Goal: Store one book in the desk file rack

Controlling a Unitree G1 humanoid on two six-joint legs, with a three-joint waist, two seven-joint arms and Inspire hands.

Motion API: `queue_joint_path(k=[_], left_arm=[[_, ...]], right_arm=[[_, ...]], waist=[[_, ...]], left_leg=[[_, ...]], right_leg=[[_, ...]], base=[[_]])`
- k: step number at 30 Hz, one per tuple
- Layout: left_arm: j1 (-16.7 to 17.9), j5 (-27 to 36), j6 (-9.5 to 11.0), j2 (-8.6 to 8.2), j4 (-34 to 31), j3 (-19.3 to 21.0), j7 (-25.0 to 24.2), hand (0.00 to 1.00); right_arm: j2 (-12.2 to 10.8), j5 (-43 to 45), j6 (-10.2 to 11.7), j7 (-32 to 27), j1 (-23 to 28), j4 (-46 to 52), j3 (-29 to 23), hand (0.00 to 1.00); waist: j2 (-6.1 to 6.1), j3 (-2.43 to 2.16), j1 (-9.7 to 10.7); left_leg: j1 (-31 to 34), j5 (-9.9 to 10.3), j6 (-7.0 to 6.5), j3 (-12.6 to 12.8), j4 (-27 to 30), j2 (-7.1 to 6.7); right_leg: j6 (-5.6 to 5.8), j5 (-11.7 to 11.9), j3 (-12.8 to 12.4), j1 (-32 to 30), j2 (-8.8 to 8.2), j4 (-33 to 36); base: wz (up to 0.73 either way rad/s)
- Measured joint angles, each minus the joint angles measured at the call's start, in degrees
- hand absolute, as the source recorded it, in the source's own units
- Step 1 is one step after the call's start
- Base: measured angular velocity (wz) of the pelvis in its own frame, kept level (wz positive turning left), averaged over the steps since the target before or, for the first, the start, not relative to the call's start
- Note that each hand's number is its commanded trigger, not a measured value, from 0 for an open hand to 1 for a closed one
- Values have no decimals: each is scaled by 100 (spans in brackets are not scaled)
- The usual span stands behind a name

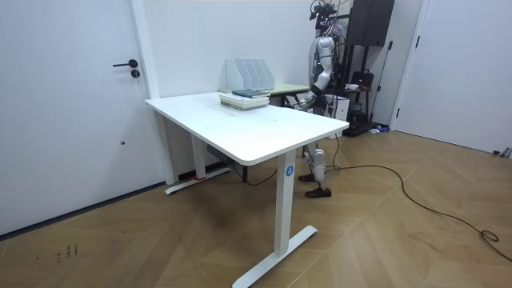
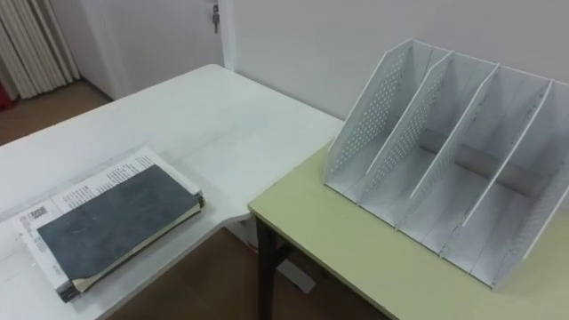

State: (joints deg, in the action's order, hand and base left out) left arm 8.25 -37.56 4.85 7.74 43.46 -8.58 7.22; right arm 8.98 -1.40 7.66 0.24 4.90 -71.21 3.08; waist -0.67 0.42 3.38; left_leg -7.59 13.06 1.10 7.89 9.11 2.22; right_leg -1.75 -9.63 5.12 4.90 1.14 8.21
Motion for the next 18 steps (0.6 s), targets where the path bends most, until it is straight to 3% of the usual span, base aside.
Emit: queue_joint_path(k=[6, 10, 16, 18], left_arm=[[-14, -733, 58, 16, -331, -555, -7, 0], [-13, -1164, 65, 194, -995, -1056, -118, 0], [-25, -1513, 55, 242, -1322, -1303, -115, 0], [-25, -1736, 50, 334, -1598, -1371, -109, 0]], right_arm=[[0, 42, 0, 55, -30, 23, 15, 0], [-5, 97, -1, 50, -74, 34, 31, 0], [-1, 166, -18, -18, -139, 18, 241, 0], [14, 168, -20, -3, -148, 16, 244, 0]], waist=[[12, -2, 151], [-12, 8, 164], [-30, 11, 169], [-35, 13, 176]], left_leg=[[-8, 0, 0, 20, -2, 8], [0, 0, 0, 27, -1, 2], [10, -2, -2, -5, 3, 3], [24, -2, -2, -5, 4, 3]], right_leg=[[0, 0, -26, -9, 7, 34], [0, 0, -39, -61, 5, 43], [0, 0, -23, -86, 5, 43], [0, 0, -27, -99, 3, 41]], base=[[-4], [0], [3], [2]])
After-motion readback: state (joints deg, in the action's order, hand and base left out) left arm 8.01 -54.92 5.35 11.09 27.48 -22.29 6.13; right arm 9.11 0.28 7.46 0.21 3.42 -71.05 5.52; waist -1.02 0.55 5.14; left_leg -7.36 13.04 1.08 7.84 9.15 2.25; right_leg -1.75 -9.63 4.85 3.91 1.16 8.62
